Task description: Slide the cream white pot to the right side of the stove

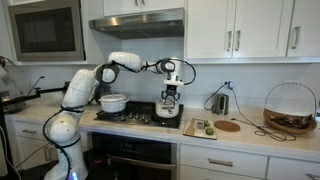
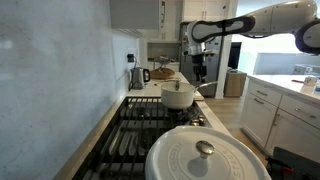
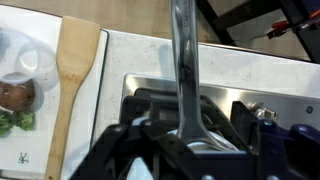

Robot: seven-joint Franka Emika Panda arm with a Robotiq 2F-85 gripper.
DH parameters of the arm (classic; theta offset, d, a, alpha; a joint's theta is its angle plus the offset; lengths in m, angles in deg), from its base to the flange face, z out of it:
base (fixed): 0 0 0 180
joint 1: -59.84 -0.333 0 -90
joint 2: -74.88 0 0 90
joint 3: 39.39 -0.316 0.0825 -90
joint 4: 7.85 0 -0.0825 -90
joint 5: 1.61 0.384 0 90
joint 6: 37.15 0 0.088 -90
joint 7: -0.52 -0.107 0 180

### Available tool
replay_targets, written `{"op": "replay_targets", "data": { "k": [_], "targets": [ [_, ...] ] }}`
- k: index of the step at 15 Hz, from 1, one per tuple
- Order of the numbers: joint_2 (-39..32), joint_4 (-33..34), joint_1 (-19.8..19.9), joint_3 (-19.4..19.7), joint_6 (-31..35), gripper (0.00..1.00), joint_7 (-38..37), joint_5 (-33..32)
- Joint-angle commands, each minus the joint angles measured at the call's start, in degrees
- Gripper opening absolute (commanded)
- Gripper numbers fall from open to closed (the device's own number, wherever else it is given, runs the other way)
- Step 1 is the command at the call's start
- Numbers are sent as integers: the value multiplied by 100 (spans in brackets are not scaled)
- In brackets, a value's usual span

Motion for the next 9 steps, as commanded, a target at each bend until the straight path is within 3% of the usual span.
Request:
{"op": "replay_targets", "data": {
  "k": [1, 5, 9],
  "targets": [
    [86, 107, -100, 22, -194, 100, -102, -91],
    [179, 221, -182, -16, -153, 100, -204, -5],
    [529, -14, -383, -51, 251, 100, -873, -3]
  ]
}}
